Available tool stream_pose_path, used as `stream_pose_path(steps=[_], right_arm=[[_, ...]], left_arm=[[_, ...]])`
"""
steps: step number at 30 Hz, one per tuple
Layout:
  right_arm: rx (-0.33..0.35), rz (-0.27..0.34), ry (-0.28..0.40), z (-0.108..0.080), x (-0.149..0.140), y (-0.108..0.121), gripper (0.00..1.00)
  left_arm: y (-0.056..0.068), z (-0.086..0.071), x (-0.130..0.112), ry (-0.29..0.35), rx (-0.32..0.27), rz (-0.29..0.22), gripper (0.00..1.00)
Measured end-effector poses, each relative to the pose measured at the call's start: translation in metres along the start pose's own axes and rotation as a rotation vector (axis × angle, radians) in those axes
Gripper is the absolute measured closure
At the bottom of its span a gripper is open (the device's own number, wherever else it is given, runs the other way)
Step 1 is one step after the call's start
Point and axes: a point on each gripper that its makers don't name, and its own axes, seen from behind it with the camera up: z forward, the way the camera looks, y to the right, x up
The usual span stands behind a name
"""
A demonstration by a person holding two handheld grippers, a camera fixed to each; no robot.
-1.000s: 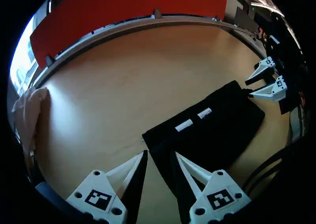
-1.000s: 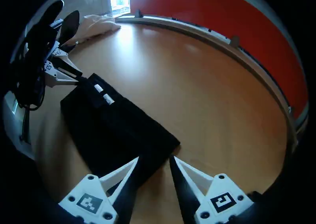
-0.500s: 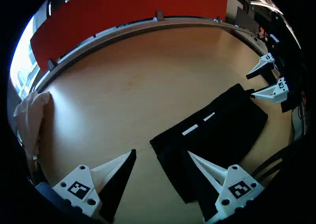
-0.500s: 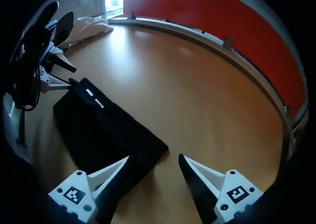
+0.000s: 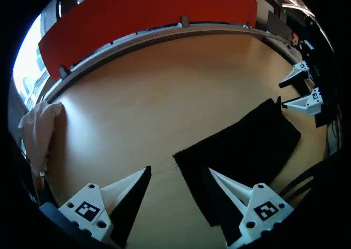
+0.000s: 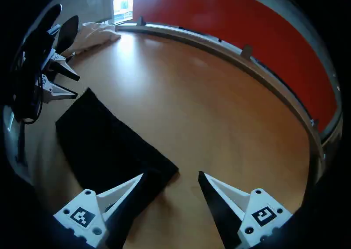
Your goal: Fold towel
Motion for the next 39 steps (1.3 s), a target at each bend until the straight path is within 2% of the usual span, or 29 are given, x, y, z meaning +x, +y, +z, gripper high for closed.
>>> stream_pose_path(steps=[6,9,15,29,39], right_arm=[[0.01,0.019,0.01,-0.002,-0.001,-0.004,0.12],[0.02,0.028,0.017,-0.007,-0.003,-0.01,0.08],[0.03,0.039,0.03,-0.017,-0.011,-0.023,0.08],[0.031,0.039,0.045,-0.046,-0.037,-0.046,0.08],[0.033,0.066,0.04,-0.064,-0.058,-0.057,0.08]], left_arm=[[-0.001,-0.005,0.001,0.007,0.002,-0.014,0.15],[0.002,-0.009,-0.002,0.009,-0.005,-0.019,0.15],[0.009,-0.021,-0.011,0.015,-0.018,-0.031,0.15],[0.027,-0.046,-0.045,0.012,-0.022,-0.082,0.15],[0.036,-0.054,-0.07,0.001,-0.017,-0.122,0.15]])
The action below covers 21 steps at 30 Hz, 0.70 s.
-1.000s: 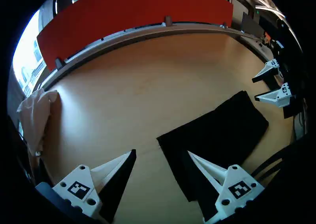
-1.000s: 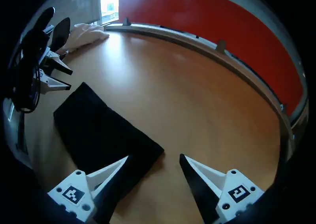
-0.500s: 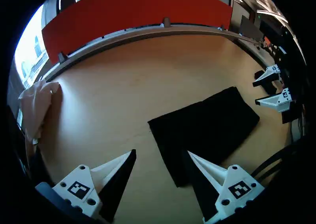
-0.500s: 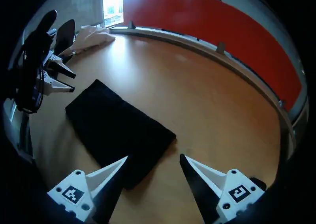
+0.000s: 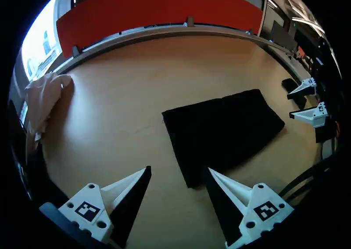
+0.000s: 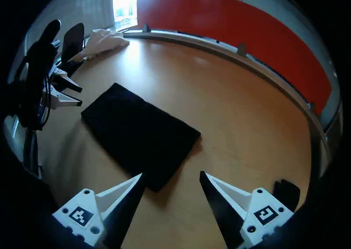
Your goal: Fold towel
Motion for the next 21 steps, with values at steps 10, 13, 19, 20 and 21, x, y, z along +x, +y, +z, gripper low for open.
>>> stream_pose_path(steps=[10,13,19,20,21], right_arm=[[0.016,-0.008,-0.003,-0.003,-0.007,-0.006,0.08],[0.028,-0.022,-0.005,-0.003,-0.008,-0.008,0.08],[0.058,-0.052,-0.013,0.0,-0.008,-0.013,0.08],[0.064,-0.058,-0.015,0.001,-0.008,-0.014,0.08],[0.068,-0.063,-0.016,0.001,-0.008,-0.015,0.08]], left_arm=[[0.001,-0.004,-0.009,0.0,0.011,-0.008,0.15],[-0.001,-0.007,-0.012,0.003,0.019,-0.014,0.15],[-0.006,-0.014,-0.019,0.013,0.038,-0.039,0.15],[-0.007,-0.016,-0.02,0.016,0.042,-0.045,0.15],[-0.008,-0.017,-0.021,0.018,0.046,-0.05,0.15]])
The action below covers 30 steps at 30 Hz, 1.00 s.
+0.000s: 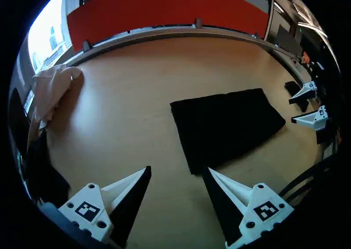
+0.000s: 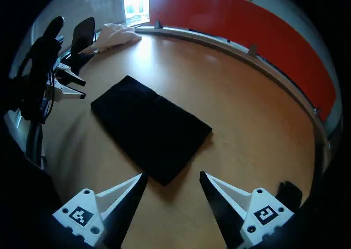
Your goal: Fold towel
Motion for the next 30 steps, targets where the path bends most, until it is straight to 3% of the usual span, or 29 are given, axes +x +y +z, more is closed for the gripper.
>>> stream_pose_path(steps=[30], right_arm=[[0.081,-0.119,-0.04,0.01,-0.002,-0.014,0.12]], left_arm=[[-0.028,-0.036,-0.024,0.127,0.092,-0.13,0.15]])
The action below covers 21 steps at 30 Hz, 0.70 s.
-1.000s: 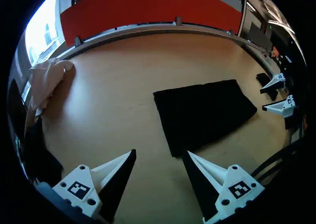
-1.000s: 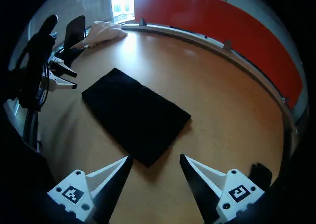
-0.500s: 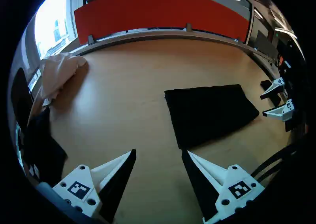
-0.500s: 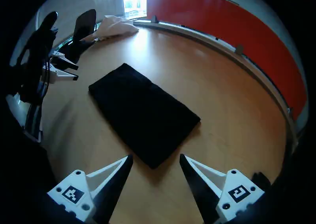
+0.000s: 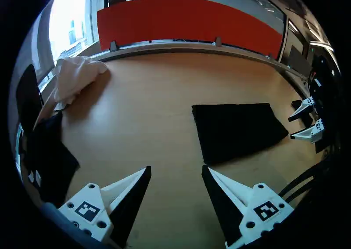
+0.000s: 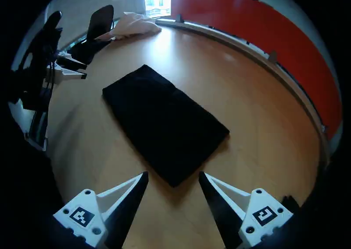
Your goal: Fold towel
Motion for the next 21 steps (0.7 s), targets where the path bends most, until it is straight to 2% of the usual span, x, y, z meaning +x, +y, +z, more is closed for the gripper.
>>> stream_pose_path(steps=[5,11,15,17,21], right_arm=[[0.01,-0.008,-0.014,0.002,-0.004,-0.002,0.17],[0.013,-0.01,-0.037,0.007,-0.011,-0.003,0.32],[0.012,-0.003,-0.045,0.01,-0.013,-0.002,0.36],[0.011,0.001,-0.05,0.01,-0.014,-0.001,0.41],[0.011,0.008,-0.057,0.012,-0.018,0.0,0.42]], left_arm=[[-0.007,-0.004,-0.001,0.026,0.013,-0.011,0.15],[-0.014,-0.01,-0.001,0.068,0.023,-0.014,0.15],[-0.016,-0.012,-0.006,0.077,0.028,-0.016,0.15],[-0.017,-0.013,-0.009,0.079,0.031,-0.02,0.15],[-0.018,-0.016,-0.012,0.087,0.03,-0.027,0.15]])
